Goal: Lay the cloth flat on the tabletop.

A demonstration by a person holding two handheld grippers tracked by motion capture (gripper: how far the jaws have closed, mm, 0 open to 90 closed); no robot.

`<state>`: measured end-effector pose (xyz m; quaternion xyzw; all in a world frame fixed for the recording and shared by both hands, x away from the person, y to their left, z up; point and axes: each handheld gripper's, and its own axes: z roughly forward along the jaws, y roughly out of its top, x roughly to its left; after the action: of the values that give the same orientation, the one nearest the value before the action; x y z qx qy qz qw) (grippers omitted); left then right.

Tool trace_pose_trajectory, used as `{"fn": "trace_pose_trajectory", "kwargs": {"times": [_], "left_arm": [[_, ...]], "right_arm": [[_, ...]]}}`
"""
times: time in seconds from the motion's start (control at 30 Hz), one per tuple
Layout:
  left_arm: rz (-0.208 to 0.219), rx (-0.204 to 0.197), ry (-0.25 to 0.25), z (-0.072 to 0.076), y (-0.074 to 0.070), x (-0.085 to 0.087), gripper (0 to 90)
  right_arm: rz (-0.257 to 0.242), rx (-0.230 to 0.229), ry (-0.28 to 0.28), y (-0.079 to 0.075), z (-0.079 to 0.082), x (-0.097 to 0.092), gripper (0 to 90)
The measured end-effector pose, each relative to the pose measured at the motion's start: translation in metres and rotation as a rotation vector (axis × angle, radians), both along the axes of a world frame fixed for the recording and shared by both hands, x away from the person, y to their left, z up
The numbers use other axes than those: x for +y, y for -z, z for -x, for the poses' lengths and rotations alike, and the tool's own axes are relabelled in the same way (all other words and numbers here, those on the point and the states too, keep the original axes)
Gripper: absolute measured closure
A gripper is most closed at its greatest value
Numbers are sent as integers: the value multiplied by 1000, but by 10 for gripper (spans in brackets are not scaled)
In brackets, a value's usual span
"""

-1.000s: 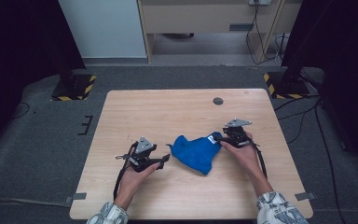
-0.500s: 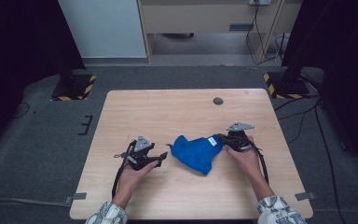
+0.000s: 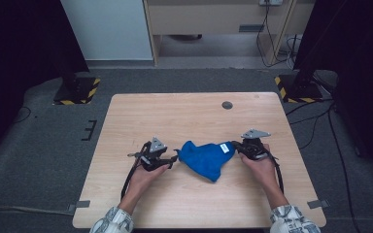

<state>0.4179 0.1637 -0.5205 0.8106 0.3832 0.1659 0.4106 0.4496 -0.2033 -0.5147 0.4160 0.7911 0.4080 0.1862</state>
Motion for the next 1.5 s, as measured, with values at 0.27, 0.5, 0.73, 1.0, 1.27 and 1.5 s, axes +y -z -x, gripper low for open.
{"fn": "trace_pose_trajectory", "kwargs": {"times": [0.27,0.5,0.73,1.0,1.27,1.5], "left_arm": [[46,-6,44,-9,3,-17,320],[35,-3,52,-16,6,-27,282],[20,31,51,-24,10,-30,279],[23,90,76,-27,13,-39,552],[40,95,108,-24,11,-40,792],[42,71,75,-21,6,-35,818]], "right_arm": [[10,4,36,-3,8,-15,898],[15,5,37,-3,10,-20,898],[15,10,35,-2,11,-19,898],[16,9,30,-3,13,-18,898],[25,6,27,-4,15,-18,898],[27,10,38,-5,17,-20,899]]}}
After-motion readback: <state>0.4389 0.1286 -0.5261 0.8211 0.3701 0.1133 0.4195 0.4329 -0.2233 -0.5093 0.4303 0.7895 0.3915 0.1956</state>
